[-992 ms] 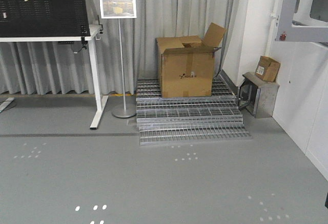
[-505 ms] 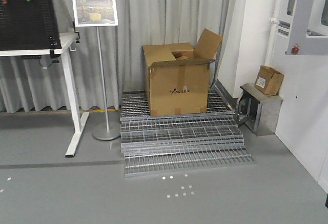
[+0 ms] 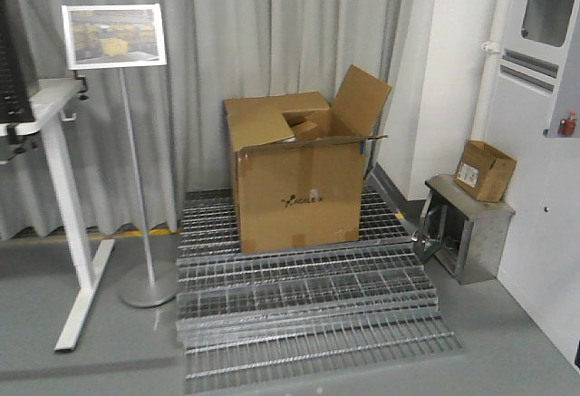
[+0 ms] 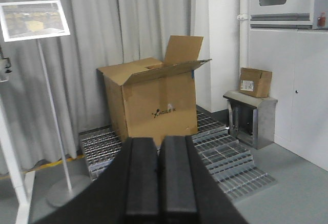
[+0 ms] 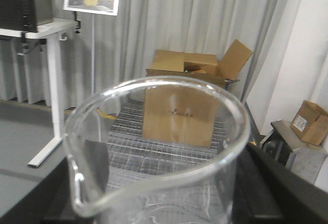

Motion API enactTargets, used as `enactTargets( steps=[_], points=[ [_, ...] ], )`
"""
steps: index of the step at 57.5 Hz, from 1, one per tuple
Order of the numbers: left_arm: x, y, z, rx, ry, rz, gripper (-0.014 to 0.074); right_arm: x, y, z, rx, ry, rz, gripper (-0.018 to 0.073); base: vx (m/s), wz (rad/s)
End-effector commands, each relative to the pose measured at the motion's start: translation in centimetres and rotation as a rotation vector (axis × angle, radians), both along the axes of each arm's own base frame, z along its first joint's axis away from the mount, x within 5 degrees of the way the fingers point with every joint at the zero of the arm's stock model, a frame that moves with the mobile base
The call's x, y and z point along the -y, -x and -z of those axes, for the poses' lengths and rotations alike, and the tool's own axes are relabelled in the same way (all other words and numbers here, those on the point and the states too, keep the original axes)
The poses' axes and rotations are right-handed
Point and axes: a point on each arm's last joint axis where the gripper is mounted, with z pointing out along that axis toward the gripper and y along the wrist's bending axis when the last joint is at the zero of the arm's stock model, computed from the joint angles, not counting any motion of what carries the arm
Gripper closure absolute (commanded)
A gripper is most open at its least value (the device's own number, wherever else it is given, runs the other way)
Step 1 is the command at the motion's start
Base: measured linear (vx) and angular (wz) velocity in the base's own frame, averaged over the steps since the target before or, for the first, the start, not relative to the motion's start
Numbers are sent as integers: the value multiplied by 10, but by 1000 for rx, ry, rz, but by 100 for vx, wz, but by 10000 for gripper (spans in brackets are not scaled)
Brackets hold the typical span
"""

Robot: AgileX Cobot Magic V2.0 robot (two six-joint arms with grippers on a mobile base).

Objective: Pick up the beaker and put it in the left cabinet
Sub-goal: 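Carry the beaker in the right gripper while driving to the cabinet, then position the base facing the cabinet shelf with the blue tray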

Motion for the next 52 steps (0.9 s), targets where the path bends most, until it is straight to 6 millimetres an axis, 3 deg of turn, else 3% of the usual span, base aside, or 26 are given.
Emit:
enactTargets(
  steps=[1,23,52],
  points=[
    [0,1,-3,79,32,1,595,-3,2,-14,72,7,-36,562,64,-18],
    [0,1,-3,79,32,1,595,-3,2,-14,72,7,-36,562,62,-32],
    [0,1,-3,79,32,1,595,-3,2,-14,72,7,-36,562,52,-56]
  ],
)
